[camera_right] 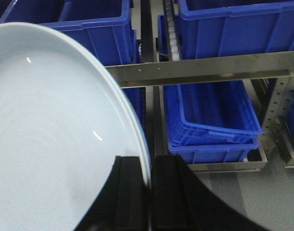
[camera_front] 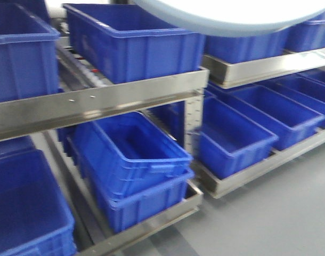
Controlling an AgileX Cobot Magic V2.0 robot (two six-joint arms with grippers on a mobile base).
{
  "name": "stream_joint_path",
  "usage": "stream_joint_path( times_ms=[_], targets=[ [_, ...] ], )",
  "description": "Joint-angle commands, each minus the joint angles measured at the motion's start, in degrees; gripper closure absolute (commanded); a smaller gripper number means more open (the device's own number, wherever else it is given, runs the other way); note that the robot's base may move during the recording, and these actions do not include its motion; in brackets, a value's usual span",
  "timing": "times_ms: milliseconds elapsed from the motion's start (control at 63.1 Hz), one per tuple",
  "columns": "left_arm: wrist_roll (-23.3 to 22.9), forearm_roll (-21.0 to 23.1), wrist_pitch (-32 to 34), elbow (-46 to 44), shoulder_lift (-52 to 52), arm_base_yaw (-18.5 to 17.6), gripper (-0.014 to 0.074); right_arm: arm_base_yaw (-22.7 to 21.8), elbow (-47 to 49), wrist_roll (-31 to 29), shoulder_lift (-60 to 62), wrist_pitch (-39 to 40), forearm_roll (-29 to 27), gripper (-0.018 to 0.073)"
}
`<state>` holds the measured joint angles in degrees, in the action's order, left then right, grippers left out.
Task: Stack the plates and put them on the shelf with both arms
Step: 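Drive the base up to the shelf and over an empty blue bin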
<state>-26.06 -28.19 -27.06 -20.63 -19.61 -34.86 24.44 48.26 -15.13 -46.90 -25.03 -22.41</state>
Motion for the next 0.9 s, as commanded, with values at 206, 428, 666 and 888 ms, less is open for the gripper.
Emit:
stream_joint_path(
  times_ms=[206,428,666,888],
  targets=[
    [-0.6,-0.9,4.3,-1.7,-0.5,-0.4,0.0513,-0.1,1.8,-0.2,0.3,5.4,-0.9,0.0510],
    [-0.6,-0.9,4.3,-1.7,-0.5,-0.4,0.0513,-0.1,1.8,-0.2,0.3,5.4,-0.9,0.0510],
    [-0.6,-0.9,4.3,-1.7,-0.5,-0.4,0.0513,-0.1,1.8,-0.2,0.3,5.4,-0.9,0.0510],
    [-0.6,-0.9,4.3,-1.7,-0.5,-0.4,0.0513,-0.1,1.8,-0.2,0.3,5.4,-0.9,0.0510]
  ],
)
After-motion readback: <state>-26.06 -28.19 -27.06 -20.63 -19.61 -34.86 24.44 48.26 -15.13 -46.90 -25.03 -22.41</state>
